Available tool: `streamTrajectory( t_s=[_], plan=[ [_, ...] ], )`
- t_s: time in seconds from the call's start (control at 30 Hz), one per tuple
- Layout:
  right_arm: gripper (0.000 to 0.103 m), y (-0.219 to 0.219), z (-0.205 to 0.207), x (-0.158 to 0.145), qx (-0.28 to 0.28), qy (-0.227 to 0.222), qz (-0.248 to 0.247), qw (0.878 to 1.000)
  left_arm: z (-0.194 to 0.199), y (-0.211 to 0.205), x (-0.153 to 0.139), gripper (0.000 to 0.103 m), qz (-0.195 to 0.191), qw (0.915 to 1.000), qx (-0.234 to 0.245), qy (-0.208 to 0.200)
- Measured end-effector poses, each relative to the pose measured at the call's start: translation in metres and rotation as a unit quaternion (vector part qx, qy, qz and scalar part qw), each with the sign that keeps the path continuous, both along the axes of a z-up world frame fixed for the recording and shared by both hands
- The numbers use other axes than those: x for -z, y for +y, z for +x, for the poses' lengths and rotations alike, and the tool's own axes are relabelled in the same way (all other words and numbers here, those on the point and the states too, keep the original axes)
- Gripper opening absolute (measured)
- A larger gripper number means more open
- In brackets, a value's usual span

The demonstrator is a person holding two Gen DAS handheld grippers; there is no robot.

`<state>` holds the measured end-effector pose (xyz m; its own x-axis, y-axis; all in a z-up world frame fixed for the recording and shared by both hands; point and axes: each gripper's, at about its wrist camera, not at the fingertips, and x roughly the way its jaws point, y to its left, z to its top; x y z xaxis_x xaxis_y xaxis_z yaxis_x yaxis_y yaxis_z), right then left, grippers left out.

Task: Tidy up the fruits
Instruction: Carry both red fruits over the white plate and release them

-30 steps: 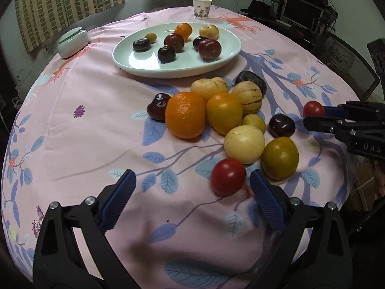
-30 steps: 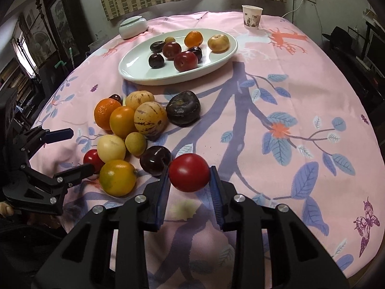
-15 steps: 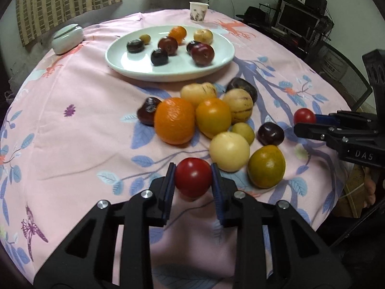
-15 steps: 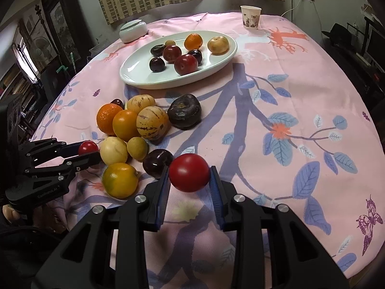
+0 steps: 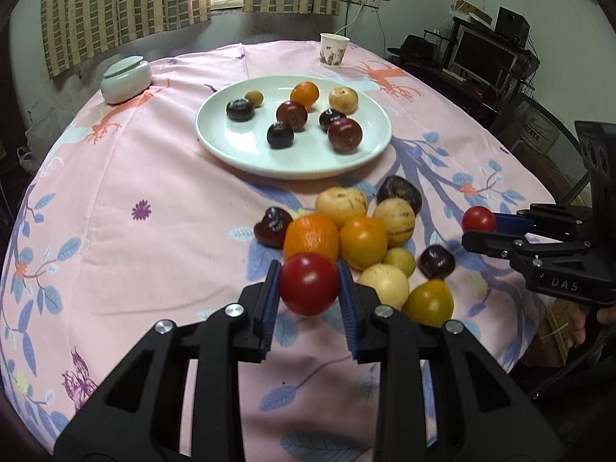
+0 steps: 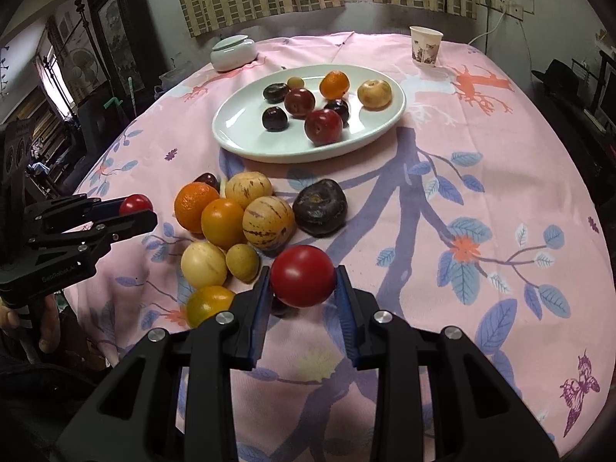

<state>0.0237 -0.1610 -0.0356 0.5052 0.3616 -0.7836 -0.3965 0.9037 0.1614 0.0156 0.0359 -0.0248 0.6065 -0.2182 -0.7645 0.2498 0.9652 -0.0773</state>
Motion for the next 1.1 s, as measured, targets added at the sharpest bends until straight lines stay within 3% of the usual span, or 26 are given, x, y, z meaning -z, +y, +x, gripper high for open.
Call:
streamTrajectory(
  t_s=[0.17,0.3,0.43,0.57,0.9,1.0,1.07,1.1],
  plan=[
    [0.033,0.023,0.034,-0.033,-0.052,-0.022,0.000,0.998,0.040,-0.001,-0.034,0.030,0.036,0.9988,-0.006,-0.032],
    [0.033,0.044,0.086,-0.047,-0.072,-0.010,0.015,0.997,0.103,0.006,-0.053,0.030,0.030,0.9991,-0.017,-0.023],
    [0.033,0.073,0.143,-0.033,-0.068,-0.017,-0.050,0.996,0.170,0.006,-0.037,0.031,0.033,0.9983,-0.044,0.018],
    [0.033,0.080,0.183,-0.008,-0.069,0.018,-0.047,0.996,0.211,0.005,-0.016,0.031,0.028,0.9967,-0.058,0.048],
    [0.034,0.092,0.201,0.002,-0.090,0.017,-0.061,0.994,0.240,0.004,0.005,0.031,0.012,0.9956,-0.060,0.070],
    [0.044,0.092,0.200,0.000,-0.080,0.008,-0.073,0.994,0.241,0.006,0.004,0.031,0.008,0.9949,-0.063,0.078],
    [0.045,0.089,0.194,-0.007,-0.076,-0.001,-0.077,0.994,0.234,0.009,-0.004,0.042,0.002,0.9957,-0.063,0.069],
    [0.051,0.085,0.188,-0.014,-0.073,-0.009,-0.078,0.994,0.227,0.011,-0.011,0.057,-0.001,0.9962,-0.064,0.059]
  ],
)
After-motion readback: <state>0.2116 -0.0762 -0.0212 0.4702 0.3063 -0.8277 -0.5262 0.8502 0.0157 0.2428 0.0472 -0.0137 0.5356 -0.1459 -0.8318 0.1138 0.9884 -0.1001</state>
